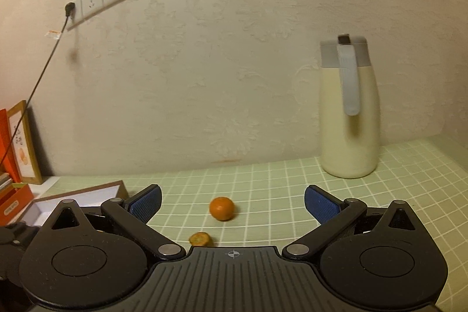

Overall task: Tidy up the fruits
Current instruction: 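Move both open tools back toward the carrot pieces on the table, then close the left tool on a carrot piece while the right tool approaches the carrot pieces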

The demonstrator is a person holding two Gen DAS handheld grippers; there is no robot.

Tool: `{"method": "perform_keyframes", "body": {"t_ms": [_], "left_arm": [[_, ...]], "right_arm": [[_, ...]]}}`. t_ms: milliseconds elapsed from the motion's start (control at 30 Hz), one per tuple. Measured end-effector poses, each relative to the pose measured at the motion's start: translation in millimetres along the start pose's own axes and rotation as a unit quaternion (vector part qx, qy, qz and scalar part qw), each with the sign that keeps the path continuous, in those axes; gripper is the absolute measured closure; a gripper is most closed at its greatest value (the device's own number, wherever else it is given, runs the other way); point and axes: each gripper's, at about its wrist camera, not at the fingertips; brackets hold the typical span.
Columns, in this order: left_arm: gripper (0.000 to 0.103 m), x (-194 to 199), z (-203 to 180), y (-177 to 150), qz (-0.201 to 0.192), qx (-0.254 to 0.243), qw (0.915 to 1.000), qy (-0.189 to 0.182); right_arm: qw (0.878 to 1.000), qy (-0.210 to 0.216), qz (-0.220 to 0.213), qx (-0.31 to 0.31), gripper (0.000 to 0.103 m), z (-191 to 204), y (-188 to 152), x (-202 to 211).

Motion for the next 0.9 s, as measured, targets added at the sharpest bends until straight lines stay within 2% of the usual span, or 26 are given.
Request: {"method": "perform_keyframes", "body": {"t_ms": [300,533,700,833,900], "left_arm": [[0.029,-27,-18,-11,0.028,-0.013,0.9994,-0.016],[0.035,-45,-25,-17,0.042,-0.013,0.9988,-0.022],[0.046,-56,-31,-20,0.05,-0.017,0.9983,-0.024],[0.048,-62,-35,-22,0.055,-0.019,0.998,-0.026],[0.054,-65,-37,-23,0.056,-0.02,0.9979,-0.026]], "right_arm": [[1.0,-0.006,0.006,-0.018,0.0,-16,-5,1],[1.0,-0.012,0.011,-0.017,0.0,-21,-7,0],[0.999,-0.016,0.015,-0.029,0.0,-27,-9,-2],[0.999,-0.016,0.018,-0.033,0.0,-30,-10,-3],[0.999,-0.016,0.017,-0.033,0.0,-30,-10,-3]]}}
Point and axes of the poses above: each gripper's, at about its wrist camera, not at the fingertips, and x roughly against the way its jaws point, z to its left, y to its top, and after that the axes turned 13 degrees about x, right-handed
